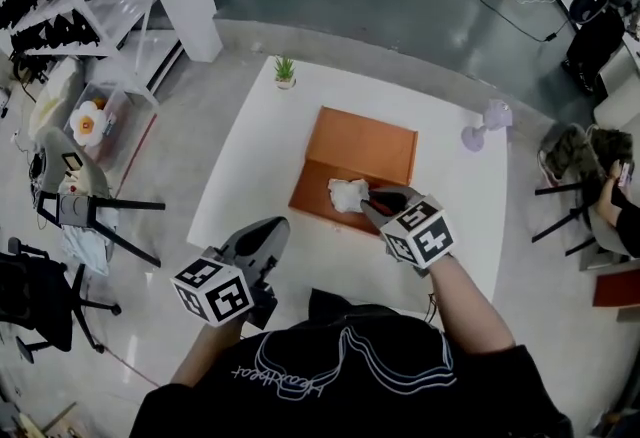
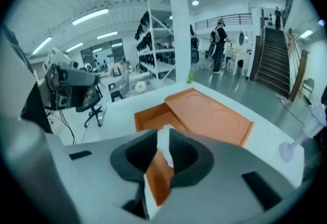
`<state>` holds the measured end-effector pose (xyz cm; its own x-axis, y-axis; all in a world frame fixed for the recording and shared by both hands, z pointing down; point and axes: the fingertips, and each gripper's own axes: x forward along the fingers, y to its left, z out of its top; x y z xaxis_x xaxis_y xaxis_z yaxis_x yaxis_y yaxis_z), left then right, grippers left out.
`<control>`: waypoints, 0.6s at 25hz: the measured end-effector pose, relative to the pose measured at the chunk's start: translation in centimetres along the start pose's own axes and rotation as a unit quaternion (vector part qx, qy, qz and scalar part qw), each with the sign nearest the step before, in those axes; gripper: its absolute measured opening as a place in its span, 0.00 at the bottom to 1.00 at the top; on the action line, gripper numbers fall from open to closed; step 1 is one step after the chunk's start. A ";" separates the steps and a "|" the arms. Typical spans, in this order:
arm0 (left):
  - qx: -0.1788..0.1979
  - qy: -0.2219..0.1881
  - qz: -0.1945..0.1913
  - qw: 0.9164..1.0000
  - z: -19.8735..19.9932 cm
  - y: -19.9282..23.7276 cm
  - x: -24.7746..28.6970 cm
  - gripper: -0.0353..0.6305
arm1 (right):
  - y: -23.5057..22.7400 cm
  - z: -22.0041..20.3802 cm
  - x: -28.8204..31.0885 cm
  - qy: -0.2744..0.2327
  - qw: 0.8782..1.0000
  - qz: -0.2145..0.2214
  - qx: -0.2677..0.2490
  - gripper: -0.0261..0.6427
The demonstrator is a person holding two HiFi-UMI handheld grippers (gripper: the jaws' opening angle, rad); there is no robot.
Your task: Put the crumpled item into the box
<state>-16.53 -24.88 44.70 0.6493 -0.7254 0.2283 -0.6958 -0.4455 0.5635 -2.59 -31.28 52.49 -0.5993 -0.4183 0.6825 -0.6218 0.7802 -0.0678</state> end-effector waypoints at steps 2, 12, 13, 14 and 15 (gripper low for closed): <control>0.005 -0.001 -0.006 1.000 0.2 -0.6 0.0 0.06 | 0.5 1.4 -1.9 -0.057 0.998 0.000 0.015 0.05; 0.028 -0.008 -0.028 0.999 0.8 -3.5 -1.1 0.06 | 5.9 5.6 -7.9 -0.237 0.966 0.087 0.056 0.04; 0.031 -0.011 -0.033 0.999 0.9 -3.9 -1.3 0.06 | 6.5 5.9 -8.6 -0.253 0.961 0.098 0.059 0.04; 0.034 -0.014 -0.038 0.999 1.0 -4.3 -1.5 0.06 | 7.0 6.2 -9.1 -0.266 0.956 0.107 0.060 0.04; 0.036 -0.018 -0.043 0.998 1.2 -4.8 -1.7 0.06 | 7.6 6.5 -9.7 -0.278 0.952 0.116 0.060 0.04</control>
<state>-14.67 -22.14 40.68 0.6968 -0.7008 0.1528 -0.6595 -0.5421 0.5208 -4.80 -24.33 40.63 -0.8808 -0.4490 0.1506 -0.4735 0.8370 -0.2743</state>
